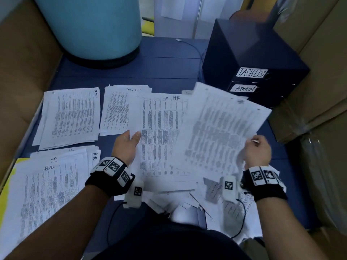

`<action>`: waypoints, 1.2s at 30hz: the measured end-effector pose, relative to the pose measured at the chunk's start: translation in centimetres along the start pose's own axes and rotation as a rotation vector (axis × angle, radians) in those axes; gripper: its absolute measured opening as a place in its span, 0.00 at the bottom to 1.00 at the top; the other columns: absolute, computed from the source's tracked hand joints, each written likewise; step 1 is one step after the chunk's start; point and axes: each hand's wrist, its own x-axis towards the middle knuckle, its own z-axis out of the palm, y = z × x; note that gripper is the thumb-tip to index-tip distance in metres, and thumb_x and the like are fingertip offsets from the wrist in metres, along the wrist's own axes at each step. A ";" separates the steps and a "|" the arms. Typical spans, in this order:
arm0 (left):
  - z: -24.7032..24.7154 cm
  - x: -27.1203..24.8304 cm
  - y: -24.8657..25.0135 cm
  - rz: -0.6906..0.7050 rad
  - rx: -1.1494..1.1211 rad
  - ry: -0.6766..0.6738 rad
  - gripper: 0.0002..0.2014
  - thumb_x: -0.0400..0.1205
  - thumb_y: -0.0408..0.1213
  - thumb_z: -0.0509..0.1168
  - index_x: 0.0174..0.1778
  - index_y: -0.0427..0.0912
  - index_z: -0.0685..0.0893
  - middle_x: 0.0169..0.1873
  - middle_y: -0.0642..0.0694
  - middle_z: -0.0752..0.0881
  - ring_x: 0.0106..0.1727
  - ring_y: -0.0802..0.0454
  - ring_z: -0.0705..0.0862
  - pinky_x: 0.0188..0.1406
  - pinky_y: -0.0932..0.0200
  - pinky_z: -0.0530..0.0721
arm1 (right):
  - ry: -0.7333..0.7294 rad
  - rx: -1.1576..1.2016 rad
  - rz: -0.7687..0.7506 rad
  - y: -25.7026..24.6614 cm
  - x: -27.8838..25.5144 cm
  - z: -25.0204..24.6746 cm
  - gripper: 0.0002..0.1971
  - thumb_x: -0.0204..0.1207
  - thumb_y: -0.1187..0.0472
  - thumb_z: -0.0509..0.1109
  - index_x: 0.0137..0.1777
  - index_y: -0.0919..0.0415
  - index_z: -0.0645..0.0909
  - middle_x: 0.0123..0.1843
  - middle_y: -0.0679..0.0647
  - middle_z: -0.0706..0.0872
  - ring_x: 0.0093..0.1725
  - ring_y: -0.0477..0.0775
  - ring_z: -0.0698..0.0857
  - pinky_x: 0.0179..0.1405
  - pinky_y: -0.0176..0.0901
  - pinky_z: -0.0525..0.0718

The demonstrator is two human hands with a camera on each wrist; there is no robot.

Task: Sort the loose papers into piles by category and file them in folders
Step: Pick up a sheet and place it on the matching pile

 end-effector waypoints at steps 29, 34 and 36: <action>-7.4 -1.2 -6.0 -0.046 0.233 0.205 0.19 0.86 0.44 0.59 0.63 0.31 0.82 0.60 0.36 0.85 0.61 0.39 0.82 0.62 0.50 0.77 | -0.768 0.321 0.094 -4.9 -11.9 8.7 0.09 0.86 0.68 0.60 0.43 0.63 0.75 0.36 0.63 0.81 0.28 0.56 0.79 0.30 0.48 0.81; -14.7 -2.8 -9.2 -0.128 0.335 0.370 0.20 0.87 0.41 0.59 0.54 0.25 0.84 0.46 0.28 0.85 0.56 0.30 0.82 0.47 0.53 0.71 | -0.922 0.289 0.120 -4.7 -15.0 11.1 0.07 0.86 0.69 0.60 0.45 0.67 0.73 0.37 0.70 0.82 0.30 0.65 0.84 0.36 0.66 0.88; -18.0 -3.2 -10.9 -0.190 0.390 0.417 0.20 0.86 0.40 0.60 0.51 0.21 0.82 0.42 0.27 0.82 0.54 0.28 0.81 0.44 0.51 0.70 | -0.941 0.222 0.079 -4.9 -16.3 12.2 0.06 0.85 0.69 0.61 0.46 0.68 0.74 0.36 0.65 0.83 0.28 0.61 0.83 0.29 0.53 0.88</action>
